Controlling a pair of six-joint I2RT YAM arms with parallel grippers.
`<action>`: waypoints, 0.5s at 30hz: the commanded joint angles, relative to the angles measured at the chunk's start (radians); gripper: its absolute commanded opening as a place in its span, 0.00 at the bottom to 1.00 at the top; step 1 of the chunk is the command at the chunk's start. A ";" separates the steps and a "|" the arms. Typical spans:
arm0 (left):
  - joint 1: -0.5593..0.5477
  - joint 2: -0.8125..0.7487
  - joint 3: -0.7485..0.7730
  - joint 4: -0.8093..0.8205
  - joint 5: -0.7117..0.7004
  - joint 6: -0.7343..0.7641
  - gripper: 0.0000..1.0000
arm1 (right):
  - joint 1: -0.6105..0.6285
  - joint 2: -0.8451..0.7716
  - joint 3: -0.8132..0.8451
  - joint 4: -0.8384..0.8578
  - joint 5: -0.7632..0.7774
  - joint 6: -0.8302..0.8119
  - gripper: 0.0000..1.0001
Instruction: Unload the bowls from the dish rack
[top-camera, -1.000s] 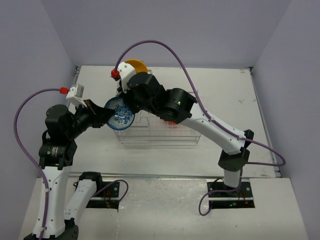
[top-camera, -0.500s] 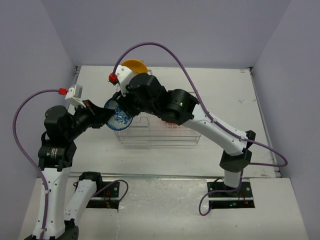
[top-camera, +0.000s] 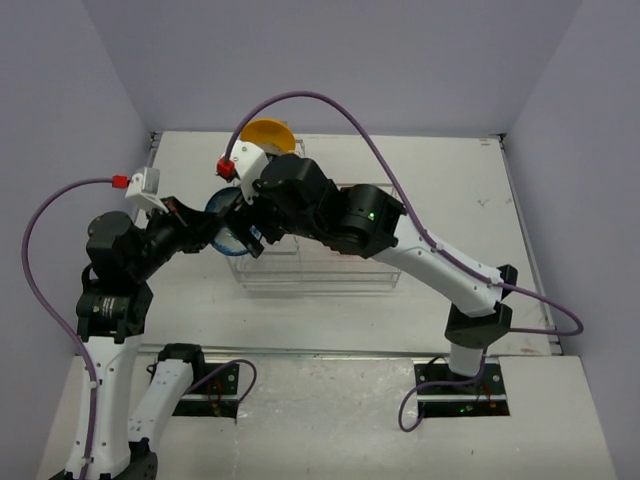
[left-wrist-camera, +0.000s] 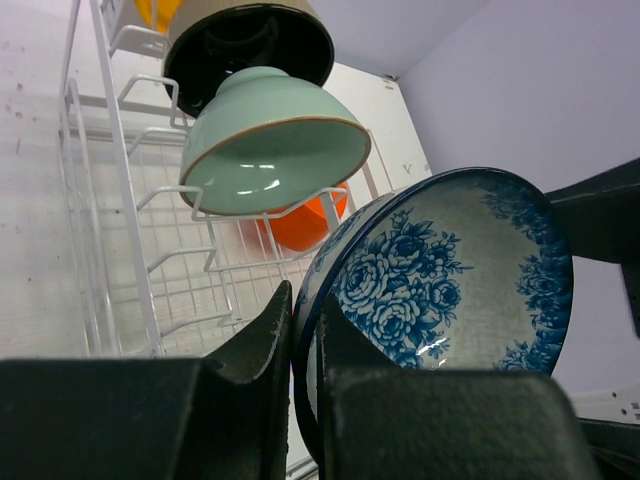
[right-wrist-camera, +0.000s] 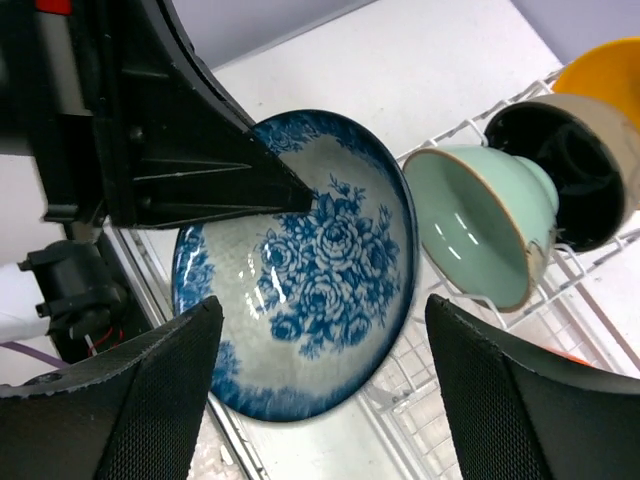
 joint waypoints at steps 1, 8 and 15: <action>0.001 0.001 0.054 0.074 -0.048 0.006 0.00 | 0.015 -0.134 0.041 0.009 0.072 -0.005 0.82; 0.001 0.005 0.205 -0.042 -0.200 0.054 0.00 | 0.017 -0.333 -0.077 0.088 0.272 -0.014 0.89; 0.001 0.024 0.276 -0.136 -0.502 0.037 0.00 | 0.014 -0.424 -0.261 0.072 0.337 0.022 0.94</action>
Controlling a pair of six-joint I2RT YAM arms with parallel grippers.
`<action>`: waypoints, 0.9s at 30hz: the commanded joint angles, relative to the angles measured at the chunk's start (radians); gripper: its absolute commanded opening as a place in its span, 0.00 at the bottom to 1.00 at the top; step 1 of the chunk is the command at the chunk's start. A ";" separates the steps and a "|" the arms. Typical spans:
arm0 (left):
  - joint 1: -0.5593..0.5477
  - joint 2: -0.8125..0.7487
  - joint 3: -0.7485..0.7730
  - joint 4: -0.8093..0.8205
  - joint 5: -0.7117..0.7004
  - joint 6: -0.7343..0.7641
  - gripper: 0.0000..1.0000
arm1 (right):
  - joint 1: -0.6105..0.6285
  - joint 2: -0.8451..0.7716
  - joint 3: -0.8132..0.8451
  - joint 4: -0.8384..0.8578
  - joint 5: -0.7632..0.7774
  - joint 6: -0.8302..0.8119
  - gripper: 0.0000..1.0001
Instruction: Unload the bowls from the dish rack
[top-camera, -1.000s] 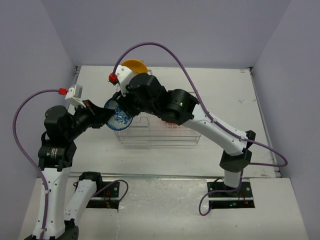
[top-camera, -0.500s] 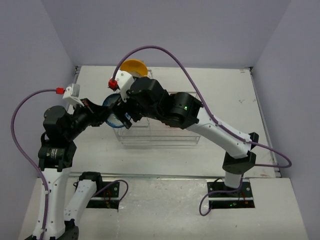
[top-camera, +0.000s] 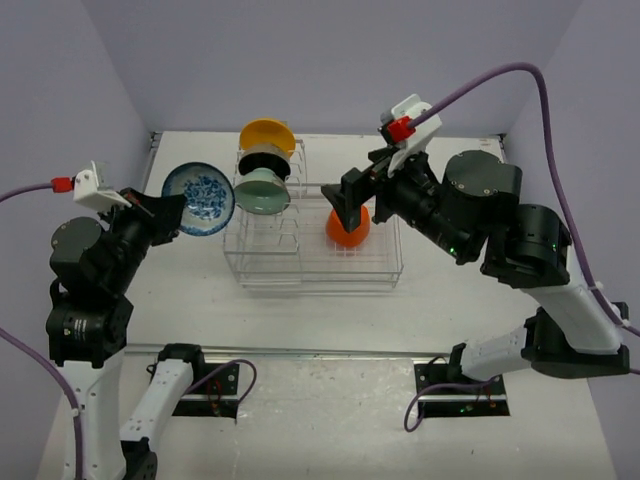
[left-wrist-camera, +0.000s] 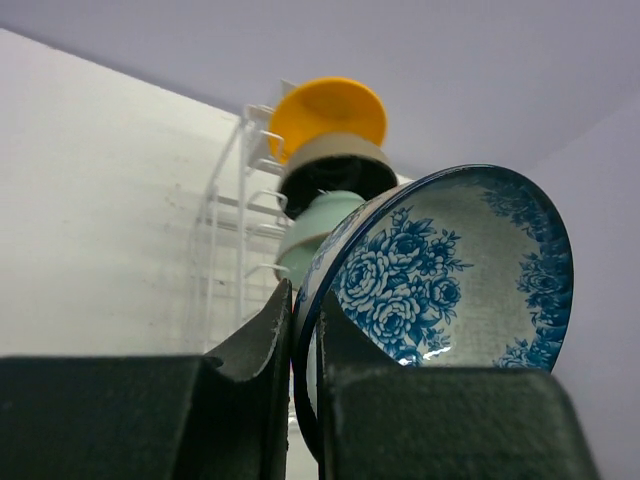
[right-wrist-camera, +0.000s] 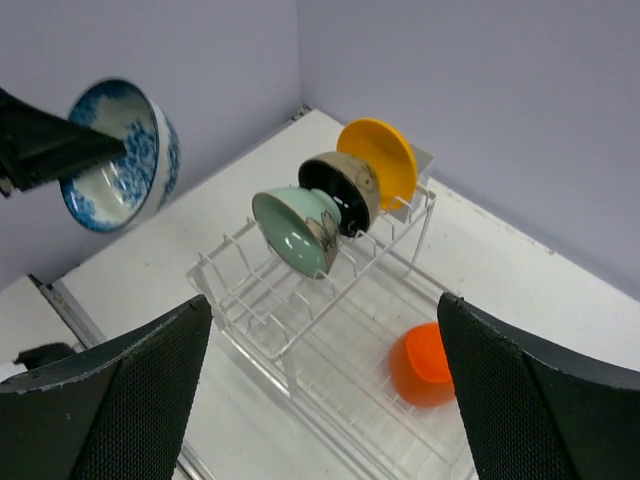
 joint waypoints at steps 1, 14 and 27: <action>0.000 0.030 0.063 -0.036 -0.295 -0.014 0.00 | 0.007 0.028 -0.089 -0.032 0.032 0.042 0.93; 0.094 0.477 0.224 -0.065 -0.500 -0.031 0.00 | 0.005 0.070 -0.163 -0.109 -0.088 0.056 0.91; 0.332 0.863 0.230 0.162 -0.261 -0.016 0.00 | -0.053 0.157 0.024 -0.202 -0.119 0.036 0.90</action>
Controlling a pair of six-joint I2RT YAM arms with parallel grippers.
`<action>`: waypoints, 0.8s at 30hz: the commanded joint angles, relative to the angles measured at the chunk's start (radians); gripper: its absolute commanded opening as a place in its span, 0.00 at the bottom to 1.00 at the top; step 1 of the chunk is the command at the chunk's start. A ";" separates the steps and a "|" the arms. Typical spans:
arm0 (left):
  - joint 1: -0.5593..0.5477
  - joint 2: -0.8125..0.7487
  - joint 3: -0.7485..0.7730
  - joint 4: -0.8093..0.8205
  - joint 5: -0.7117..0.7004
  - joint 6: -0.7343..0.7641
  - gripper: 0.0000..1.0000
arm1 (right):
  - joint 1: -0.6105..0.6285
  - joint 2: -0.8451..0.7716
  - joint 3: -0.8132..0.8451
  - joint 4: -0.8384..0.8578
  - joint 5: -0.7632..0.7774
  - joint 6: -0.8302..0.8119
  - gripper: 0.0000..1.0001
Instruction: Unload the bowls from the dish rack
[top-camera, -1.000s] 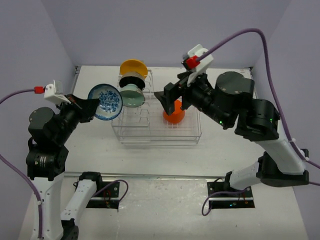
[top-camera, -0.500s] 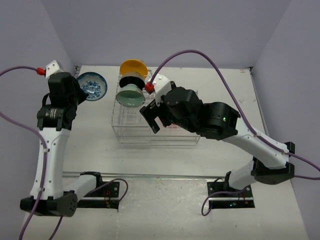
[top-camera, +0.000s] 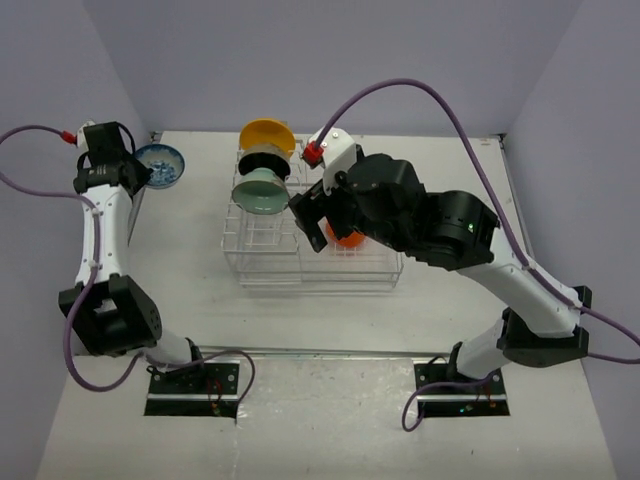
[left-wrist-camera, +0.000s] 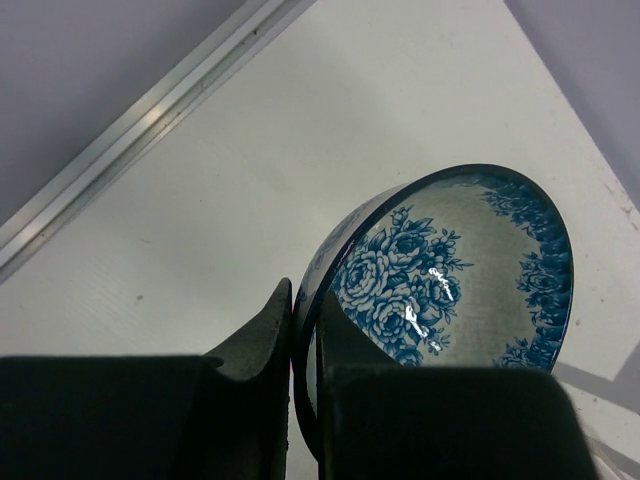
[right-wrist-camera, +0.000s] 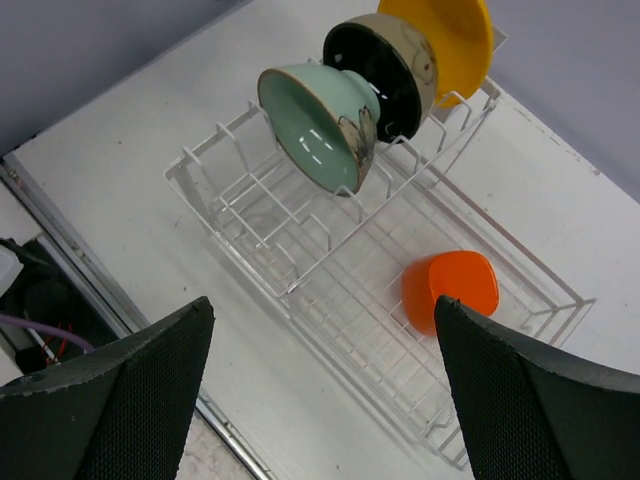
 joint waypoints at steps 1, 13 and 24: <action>0.015 0.114 0.039 0.156 0.083 -0.003 0.00 | -0.020 0.040 0.075 -0.020 -0.019 -0.023 0.91; 0.068 0.371 0.022 0.377 0.187 -0.014 0.00 | -0.054 0.139 0.006 0.177 0.010 -0.094 0.87; 0.113 0.541 0.048 0.490 0.255 -0.014 0.00 | -0.052 0.110 -0.040 0.224 0.018 -0.115 0.84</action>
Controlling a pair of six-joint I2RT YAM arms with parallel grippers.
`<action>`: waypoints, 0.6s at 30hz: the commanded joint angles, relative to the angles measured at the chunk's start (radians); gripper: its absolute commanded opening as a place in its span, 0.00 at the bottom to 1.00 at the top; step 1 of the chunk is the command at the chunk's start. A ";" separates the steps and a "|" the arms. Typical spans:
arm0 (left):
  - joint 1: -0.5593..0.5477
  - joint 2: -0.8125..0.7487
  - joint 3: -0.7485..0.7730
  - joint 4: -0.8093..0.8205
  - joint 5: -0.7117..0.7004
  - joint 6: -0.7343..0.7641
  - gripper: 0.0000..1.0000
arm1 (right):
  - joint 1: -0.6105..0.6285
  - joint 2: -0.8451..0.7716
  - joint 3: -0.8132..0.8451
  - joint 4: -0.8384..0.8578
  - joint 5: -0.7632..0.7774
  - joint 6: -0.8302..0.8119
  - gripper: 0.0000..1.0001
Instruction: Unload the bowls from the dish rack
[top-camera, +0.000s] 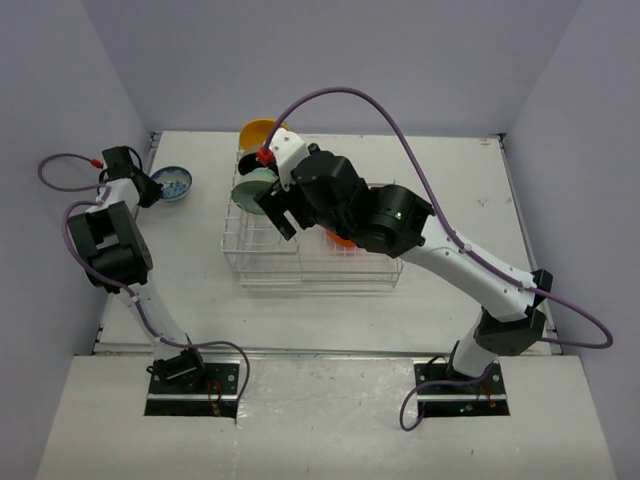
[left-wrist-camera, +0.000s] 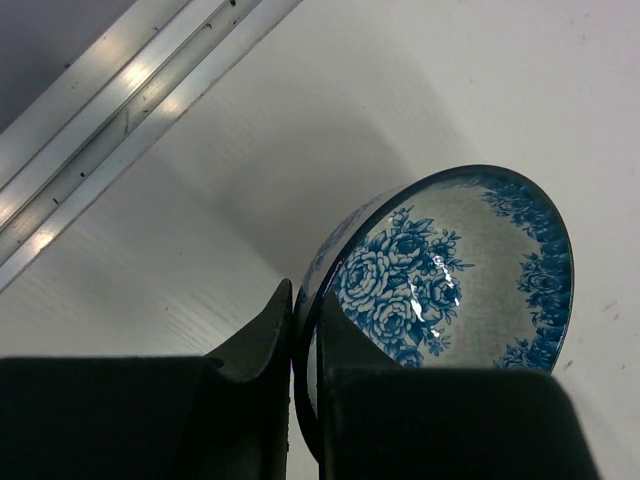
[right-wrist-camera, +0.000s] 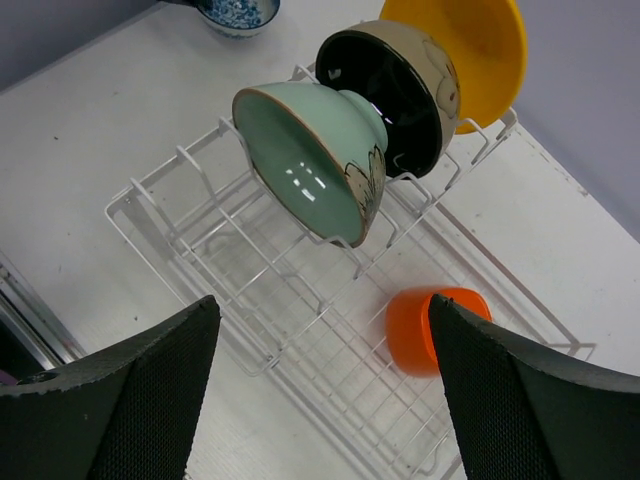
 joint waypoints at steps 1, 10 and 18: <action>0.005 0.036 0.055 0.104 0.053 -0.006 0.00 | -0.001 -0.041 0.001 0.053 0.017 -0.023 0.84; 0.010 0.112 0.102 0.123 0.059 0.017 0.00 | -0.001 -0.044 -0.031 0.047 0.014 -0.032 0.84; 0.013 0.100 0.051 0.162 0.051 0.016 0.37 | -0.003 -0.018 -0.054 0.108 -0.015 -0.095 0.78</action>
